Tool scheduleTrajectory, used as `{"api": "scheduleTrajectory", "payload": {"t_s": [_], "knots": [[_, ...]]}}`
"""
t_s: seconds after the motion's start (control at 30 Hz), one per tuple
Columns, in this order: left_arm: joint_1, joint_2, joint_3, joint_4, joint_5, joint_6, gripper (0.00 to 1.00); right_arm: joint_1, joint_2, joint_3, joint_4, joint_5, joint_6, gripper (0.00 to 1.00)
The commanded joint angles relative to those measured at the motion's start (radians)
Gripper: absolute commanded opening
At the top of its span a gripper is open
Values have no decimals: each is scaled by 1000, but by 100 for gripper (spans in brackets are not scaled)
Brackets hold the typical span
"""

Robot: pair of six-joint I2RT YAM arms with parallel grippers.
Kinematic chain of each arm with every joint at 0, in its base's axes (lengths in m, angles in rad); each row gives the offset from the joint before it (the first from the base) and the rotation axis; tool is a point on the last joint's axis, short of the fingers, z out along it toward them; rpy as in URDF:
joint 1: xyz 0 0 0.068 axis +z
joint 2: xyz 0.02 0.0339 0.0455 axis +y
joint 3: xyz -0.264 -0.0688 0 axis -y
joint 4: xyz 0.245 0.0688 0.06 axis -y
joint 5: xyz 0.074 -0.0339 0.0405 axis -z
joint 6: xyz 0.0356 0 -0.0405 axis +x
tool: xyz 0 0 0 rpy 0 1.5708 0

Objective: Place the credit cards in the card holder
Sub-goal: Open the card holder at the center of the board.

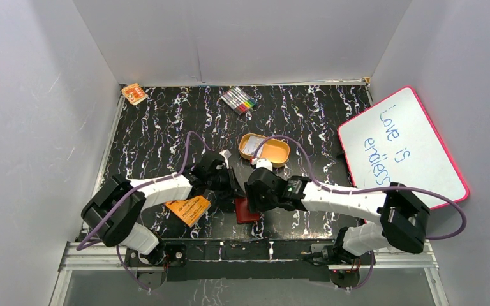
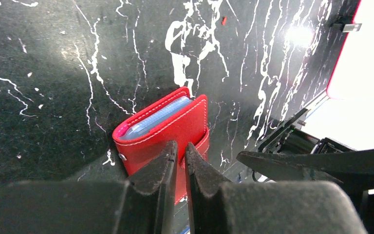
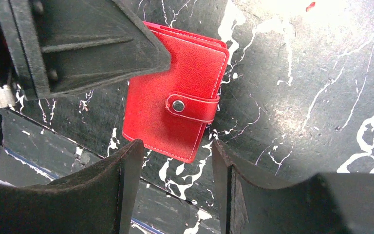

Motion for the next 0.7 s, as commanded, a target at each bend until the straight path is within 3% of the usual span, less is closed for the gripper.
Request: {"api": "scheduleTrajectory", "payload": {"t_s": [0.0, 0.4, 0.67], "knots": [[-5, 3, 5, -20, -26, 3, 9, 14, 28, 63, -12, 43, 3, 62], [-5, 64, -7, -27, -47, 23, 0, 38, 163, 159, -71, 128, 43, 62], [-5, 70, -28, -22, -44, 27, 0, 54, 265, 234, -137, 176, 39, 62]]}}
